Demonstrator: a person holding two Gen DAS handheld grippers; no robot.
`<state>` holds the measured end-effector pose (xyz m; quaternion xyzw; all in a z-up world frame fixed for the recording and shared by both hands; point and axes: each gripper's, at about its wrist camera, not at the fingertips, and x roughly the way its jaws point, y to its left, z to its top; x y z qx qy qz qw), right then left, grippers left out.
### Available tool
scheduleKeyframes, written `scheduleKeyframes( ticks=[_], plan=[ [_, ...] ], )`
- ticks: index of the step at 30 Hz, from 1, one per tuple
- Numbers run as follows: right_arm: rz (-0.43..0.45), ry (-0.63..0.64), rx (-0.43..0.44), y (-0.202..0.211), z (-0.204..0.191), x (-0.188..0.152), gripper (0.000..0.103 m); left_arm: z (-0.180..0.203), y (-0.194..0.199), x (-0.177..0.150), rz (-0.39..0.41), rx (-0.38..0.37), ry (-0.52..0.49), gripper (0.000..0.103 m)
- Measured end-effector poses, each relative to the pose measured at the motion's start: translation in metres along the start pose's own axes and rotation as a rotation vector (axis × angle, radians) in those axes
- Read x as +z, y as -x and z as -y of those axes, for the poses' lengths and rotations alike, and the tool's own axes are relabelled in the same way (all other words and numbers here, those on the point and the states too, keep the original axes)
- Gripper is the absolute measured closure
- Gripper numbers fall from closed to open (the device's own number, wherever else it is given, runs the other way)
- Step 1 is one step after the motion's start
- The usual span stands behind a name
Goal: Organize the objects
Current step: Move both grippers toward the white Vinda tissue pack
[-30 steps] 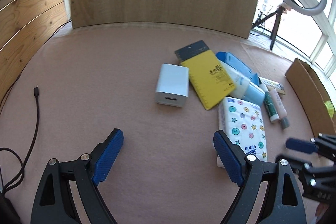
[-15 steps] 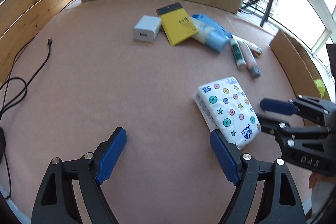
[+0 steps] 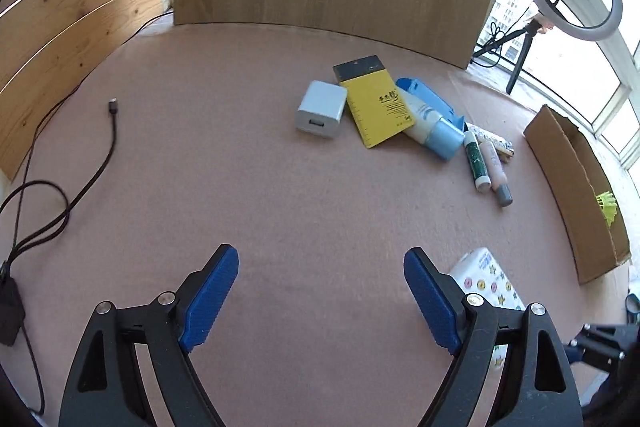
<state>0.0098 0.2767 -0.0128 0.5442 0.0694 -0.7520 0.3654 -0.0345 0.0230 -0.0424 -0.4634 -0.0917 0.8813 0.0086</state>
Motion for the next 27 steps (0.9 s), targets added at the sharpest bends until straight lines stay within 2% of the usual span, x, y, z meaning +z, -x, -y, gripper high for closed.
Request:
scheduleKeyframes(
  ticks=[5,8,10,12,15,17,19,23,27],
  plan=[
    [0.065,-0.118,-0.025,-0.007,-0.011,0.015,0.056,0.027,-0.018,-0.008,-0.038,-0.037,-0.163,0.014],
    [0.077,-0.088,-0.118,-0.005,-0.005,0.022,0.056,0.031,-0.007,-0.024,-0.041,-0.054,-0.198,0.014],
    [0.083,-0.098,-0.128,0.0,0.009,0.022,0.056,0.032,-0.001,-0.037,-0.054,-0.065,-0.187,0.014],
    [0.085,-0.086,-0.155,0.005,0.023,0.022,0.056,0.039,0.006,-0.049,-0.053,-0.076,-0.225,0.013],
    [0.062,-0.029,-0.142,0.008,0.033,0.022,0.056,0.044,0.013,-0.057,-0.044,-0.069,-0.284,0.013],
    [0.046,0.051,-0.11,0.011,0.033,0.022,0.054,0.043,0.02,-0.056,0.001,-0.097,-0.303,0.013],
    [0.025,0.173,-0.122,0.014,0.027,0.023,0.05,0.044,0.024,-0.052,0.043,-0.14,-0.344,0.012],
    [-0.032,0.479,-0.168,0.016,0.01,0.026,0.049,0.058,0.02,-0.04,0.09,-0.215,-0.513,0.012],
    [-0.075,0.731,-0.168,0.015,-0.006,0.038,0.049,0.069,0.009,-0.03,0.074,-0.338,-0.676,0.012]
  ],
)
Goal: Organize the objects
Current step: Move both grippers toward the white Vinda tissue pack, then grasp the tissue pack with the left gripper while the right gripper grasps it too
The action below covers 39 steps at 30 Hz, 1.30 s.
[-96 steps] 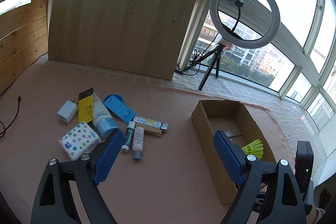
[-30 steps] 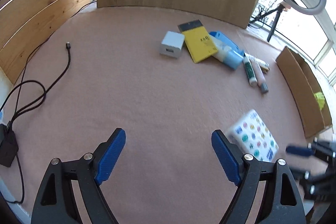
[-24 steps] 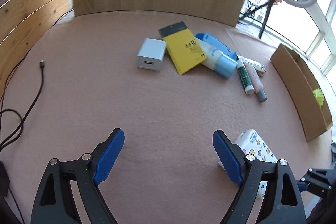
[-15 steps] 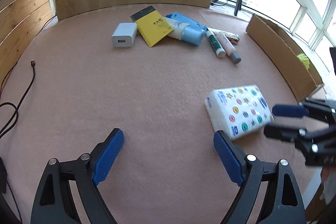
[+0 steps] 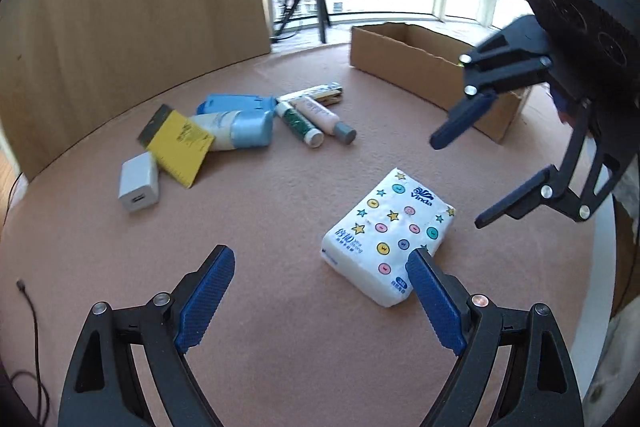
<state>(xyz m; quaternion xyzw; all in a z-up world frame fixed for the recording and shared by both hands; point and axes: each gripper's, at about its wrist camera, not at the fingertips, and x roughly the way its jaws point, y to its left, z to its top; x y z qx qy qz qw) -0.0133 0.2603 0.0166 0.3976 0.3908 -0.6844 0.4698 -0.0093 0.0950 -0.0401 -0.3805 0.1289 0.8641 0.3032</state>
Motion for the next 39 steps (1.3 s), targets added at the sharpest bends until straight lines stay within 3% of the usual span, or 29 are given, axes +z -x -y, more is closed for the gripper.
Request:
scheduleKeyframes(
  ticks=[5,9,13,16,21,27,30,39],
  plan=[
    [-0.066,0.223,0.081,-0.02,0.0,0.012,0.049,0.011,-0.004,0.005,-0.012,-0.125,-0.232,0.016],
    [-0.049,0.255,0.122,-0.029,0.009,0.019,0.049,0.017,-0.012,0.003,-0.042,-0.167,-0.338,0.026],
    [-0.024,0.234,0.174,-0.033,0.018,0.025,0.049,0.015,-0.025,0.001,-0.082,-0.233,-0.333,0.043],
    [-0.014,0.25,0.182,-0.035,0.016,0.025,0.049,0.013,-0.023,-0.002,-0.076,-0.252,-0.327,0.046],
    [-0.003,0.327,0.167,-0.033,0.012,0.025,0.049,0.014,-0.02,-0.005,-0.071,-0.265,-0.337,0.048],
    [-0.001,0.416,0.218,-0.032,-0.001,0.023,0.048,0.025,-0.015,-0.01,-0.068,-0.314,-0.402,0.048],
    [-0.012,0.414,0.252,-0.033,-0.007,0.02,0.05,0.032,-0.015,-0.012,-0.073,-0.325,-0.433,0.048],
    [-0.03,0.349,0.228,-0.028,-0.015,0.014,0.054,0.035,-0.01,-0.015,-0.08,-0.311,-0.433,0.044]
  ],
)
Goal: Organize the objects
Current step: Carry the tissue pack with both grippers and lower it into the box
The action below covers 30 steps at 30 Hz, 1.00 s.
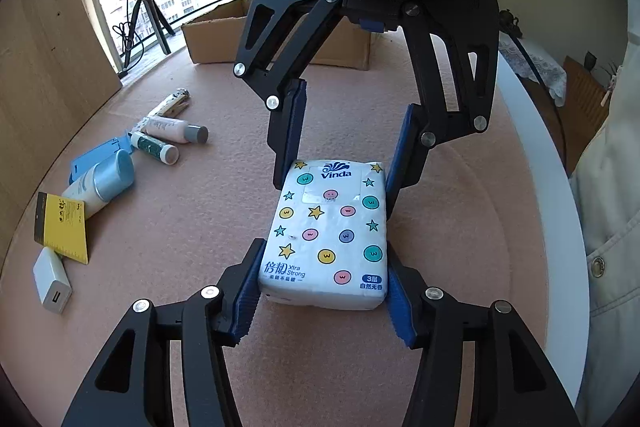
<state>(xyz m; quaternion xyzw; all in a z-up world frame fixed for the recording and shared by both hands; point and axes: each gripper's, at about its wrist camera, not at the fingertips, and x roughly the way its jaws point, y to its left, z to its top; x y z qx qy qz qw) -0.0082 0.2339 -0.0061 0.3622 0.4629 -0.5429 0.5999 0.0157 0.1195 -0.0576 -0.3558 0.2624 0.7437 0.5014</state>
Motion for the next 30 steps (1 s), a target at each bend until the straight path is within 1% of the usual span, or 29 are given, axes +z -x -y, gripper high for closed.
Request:
scheduleKeyframes(
  ticks=[4,8,11,12,16,19,24,25,30],
  plan=[
    [0.008,-0.015,-0.003,0.001,-0.006,-0.002,0.055,0.003,0.001,-0.001,-0.005,-0.016,-0.009,0.046],
    [0.027,-0.008,-0.036,0.01,-0.014,-0.004,0.056,0.006,0.009,0.004,0.005,-0.003,-0.021,0.049],
    [0.056,0.006,-0.056,0.026,-0.018,-0.004,0.057,0.011,0.022,0.015,0.015,0.013,-0.031,0.049],
    [0.062,0.012,-0.065,0.029,-0.015,0.001,0.057,0.012,0.027,0.019,0.017,0.019,-0.038,0.049],
    [0.075,0.037,-0.094,0.054,-0.017,-0.001,0.057,0.017,0.041,0.043,0.017,0.052,-0.072,0.049],
    [0.08,0.049,-0.124,0.073,-0.021,-0.01,0.057,0.02,0.045,0.064,0.018,0.077,-0.097,0.049],
    [0.096,0.059,-0.167,0.096,-0.018,-0.03,0.057,0.03,0.041,0.101,0.015,0.11,-0.131,0.048],
    [0.099,0.063,-0.171,0.097,-0.009,-0.031,0.057,0.032,0.039,0.11,0.013,0.115,-0.137,0.048],
    [0.105,0.061,-0.204,0.118,-0.009,-0.076,0.057,0.045,0.012,0.157,0.008,0.121,-0.18,0.048]
  ],
)
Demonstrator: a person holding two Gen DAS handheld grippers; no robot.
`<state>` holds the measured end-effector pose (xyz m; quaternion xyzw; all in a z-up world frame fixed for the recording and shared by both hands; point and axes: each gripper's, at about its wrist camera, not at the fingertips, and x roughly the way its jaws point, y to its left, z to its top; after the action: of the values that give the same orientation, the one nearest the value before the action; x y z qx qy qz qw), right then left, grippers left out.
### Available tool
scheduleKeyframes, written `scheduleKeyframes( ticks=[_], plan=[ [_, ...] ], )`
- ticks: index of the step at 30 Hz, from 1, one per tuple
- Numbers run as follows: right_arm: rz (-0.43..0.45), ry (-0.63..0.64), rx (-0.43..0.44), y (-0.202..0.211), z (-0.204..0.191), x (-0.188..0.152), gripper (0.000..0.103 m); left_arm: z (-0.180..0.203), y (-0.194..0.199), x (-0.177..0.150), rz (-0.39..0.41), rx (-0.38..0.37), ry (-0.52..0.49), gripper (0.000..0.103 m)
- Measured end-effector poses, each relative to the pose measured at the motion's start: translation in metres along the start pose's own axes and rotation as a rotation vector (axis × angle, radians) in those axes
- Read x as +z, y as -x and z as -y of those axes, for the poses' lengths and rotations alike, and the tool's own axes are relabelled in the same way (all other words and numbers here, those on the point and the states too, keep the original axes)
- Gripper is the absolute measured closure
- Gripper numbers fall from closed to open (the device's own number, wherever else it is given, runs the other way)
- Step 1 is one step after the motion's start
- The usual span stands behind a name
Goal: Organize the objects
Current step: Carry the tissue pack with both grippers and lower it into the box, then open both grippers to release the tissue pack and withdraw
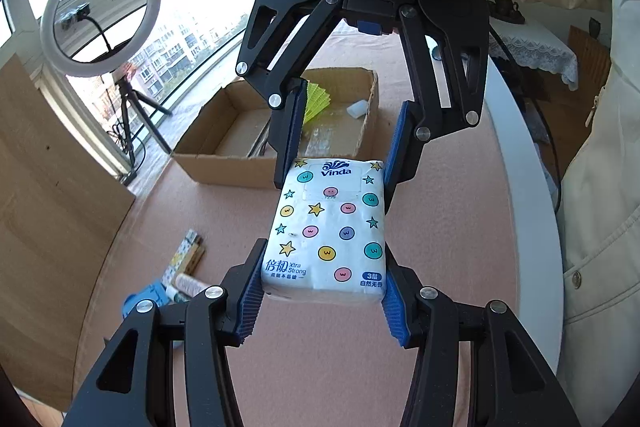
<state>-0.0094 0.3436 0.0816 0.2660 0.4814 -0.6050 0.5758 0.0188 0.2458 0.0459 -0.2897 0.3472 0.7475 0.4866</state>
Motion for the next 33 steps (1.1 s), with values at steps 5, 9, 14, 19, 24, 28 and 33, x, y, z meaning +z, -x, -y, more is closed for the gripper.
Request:
scheduleKeyframes(
  ticks=[5,9,14,19,24,28,33],
  plan=[
    [-0.006,-0.033,-0.036,0.025,0.005,-0.052,0.057,0.004,-0.039,0.055,0.008,-0.014,-0.049,0.048],
    [-0.011,-0.067,-0.061,0.042,0.009,-0.09,0.057,0.009,-0.068,0.095,0.011,-0.031,-0.084,0.048],
    [-0.007,-0.101,-0.076,0.056,0.011,-0.127,0.057,0.011,-0.097,0.127,0.003,-0.056,-0.106,0.048],
    [0.01,-0.119,-0.077,0.064,0.009,-0.151,0.057,0.013,-0.116,0.148,-0.013,-0.068,-0.112,0.048],
    [0.02,-0.116,-0.105,0.064,0.013,-0.158,0.054,0.008,-0.133,0.159,-0.07,-0.036,-0.064,0.035],
    [0.0,-0.125,-0.115,0.061,0.009,-0.164,0.05,0.006,-0.138,0.152,-0.105,0.059,-0.019,0.018],
    [0.014,-0.179,-0.138,0.064,0.016,-0.17,0.05,0.012,-0.128,0.139,-0.095,0.142,0.055,0.014]
  ],
)
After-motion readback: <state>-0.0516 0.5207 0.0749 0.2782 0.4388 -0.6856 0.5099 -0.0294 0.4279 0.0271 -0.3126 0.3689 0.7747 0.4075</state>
